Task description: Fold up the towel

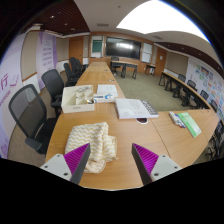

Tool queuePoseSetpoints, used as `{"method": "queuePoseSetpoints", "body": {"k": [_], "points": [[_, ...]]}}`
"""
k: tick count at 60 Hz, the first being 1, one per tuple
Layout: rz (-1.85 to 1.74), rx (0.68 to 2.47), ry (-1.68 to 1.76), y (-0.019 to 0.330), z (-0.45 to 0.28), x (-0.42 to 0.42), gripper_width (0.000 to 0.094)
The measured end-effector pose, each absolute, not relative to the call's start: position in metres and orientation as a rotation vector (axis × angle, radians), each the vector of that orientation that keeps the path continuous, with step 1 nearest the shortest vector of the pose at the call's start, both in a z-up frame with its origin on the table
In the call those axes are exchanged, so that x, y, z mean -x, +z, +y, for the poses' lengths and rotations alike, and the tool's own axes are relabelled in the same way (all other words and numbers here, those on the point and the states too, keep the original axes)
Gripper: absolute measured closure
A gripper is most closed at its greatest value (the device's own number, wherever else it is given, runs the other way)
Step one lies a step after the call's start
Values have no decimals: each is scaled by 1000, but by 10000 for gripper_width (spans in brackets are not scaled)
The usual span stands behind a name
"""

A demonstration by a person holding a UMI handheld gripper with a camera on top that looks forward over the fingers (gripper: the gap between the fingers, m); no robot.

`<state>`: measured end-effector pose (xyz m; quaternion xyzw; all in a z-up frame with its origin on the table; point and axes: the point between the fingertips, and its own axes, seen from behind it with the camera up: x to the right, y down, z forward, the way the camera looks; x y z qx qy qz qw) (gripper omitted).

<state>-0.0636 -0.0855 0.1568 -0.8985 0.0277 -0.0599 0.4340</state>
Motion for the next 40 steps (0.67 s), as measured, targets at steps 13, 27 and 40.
{"method": "queuePoseSetpoints", "body": {"k": [13,27,40], "points": [[65,2174,-202,217,-180,103,80],[57,2177,-193,236,-265,138,84],[49,2134,-196,261,-291,148,84]]}}
